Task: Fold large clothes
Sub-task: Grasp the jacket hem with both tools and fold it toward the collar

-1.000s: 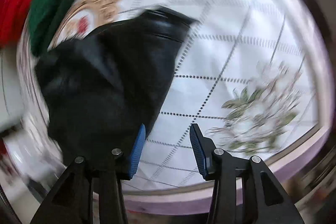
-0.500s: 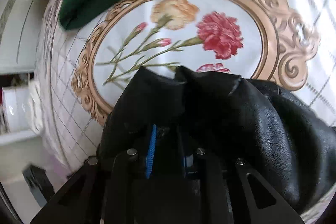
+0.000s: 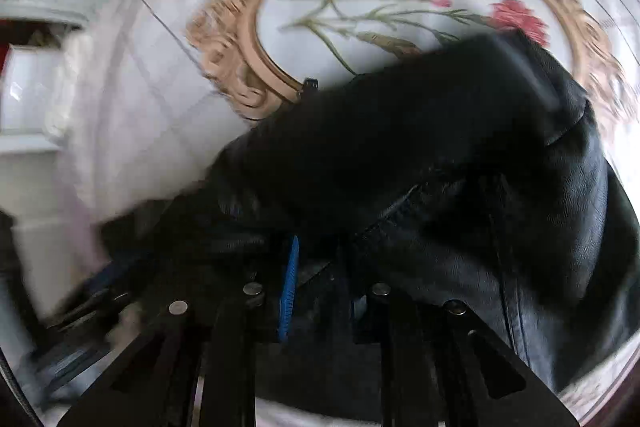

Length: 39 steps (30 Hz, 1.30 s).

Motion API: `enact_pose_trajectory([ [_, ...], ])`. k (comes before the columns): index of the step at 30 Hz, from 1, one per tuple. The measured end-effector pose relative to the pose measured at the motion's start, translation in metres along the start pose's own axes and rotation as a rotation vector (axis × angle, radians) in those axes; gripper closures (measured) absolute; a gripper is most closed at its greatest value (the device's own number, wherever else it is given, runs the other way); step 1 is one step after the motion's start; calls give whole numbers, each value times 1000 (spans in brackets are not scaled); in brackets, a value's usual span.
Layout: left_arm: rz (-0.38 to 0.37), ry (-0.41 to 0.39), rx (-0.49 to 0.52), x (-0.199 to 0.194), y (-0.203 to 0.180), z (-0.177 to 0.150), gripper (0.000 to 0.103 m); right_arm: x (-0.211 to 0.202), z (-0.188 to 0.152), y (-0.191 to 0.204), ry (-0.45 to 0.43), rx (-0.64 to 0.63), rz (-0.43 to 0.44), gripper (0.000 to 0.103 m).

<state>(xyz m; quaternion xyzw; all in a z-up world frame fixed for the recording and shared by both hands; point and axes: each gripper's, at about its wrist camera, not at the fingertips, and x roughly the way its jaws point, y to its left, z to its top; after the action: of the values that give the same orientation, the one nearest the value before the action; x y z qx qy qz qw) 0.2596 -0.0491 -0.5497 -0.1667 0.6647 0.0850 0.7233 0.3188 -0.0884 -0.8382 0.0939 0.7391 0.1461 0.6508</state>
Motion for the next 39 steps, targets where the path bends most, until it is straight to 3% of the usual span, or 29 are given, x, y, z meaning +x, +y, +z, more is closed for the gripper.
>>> enact_pose_trajectory([
  [3,-13,-27,13,-11,-5,2,14,-23,1,4,35,11,-28,84],
  [8,8,-20,29,5,-17,18,14,-69,1,-9,-111,59,62,84],
  [10,10,24,10,29,-17,28,12,-64,16,-25,-144,116,51,84],
  [12,0,33,2,39,-14,35,9,-41,33,-43,-113,172,55,84],
  [17,26,-6,40,7,-18,29,9,-36,51,-47,-63,184,96,84],
  [18,30,-24,50,-3,-21,26,9,-50,44,-48,-69,181,94,81],
  [20,21,-64,67,-28,-30,12,9,-67,24,-46,-119,192,56,67],
  [21,17,-69,70,-33,-33,7,9,-84,5,-57,-157,213,40,53],
  [23,-24,-58,72,-35,-45,-6,10,-108,-34,-87,-217,290,27,40],
  [26,-58,24,104,-12,-60,-14,12,-129,-89,-143,-245,425,54,39],
  [30,-35,96,149,23,-84,-23,12,-105,-134,-191,-282,570,204,39],
  [34,-6,96,165,35,-88,-25,9,-59,-137,-217,-283,623,299,39],
  [37,1,96,174,34,-88,-27,8,-40,-129,-226,-360,619,377,39],
  [39,7,96,178,37,-92,-21,8,-33,-119,-224,-417,610,438,30],
])
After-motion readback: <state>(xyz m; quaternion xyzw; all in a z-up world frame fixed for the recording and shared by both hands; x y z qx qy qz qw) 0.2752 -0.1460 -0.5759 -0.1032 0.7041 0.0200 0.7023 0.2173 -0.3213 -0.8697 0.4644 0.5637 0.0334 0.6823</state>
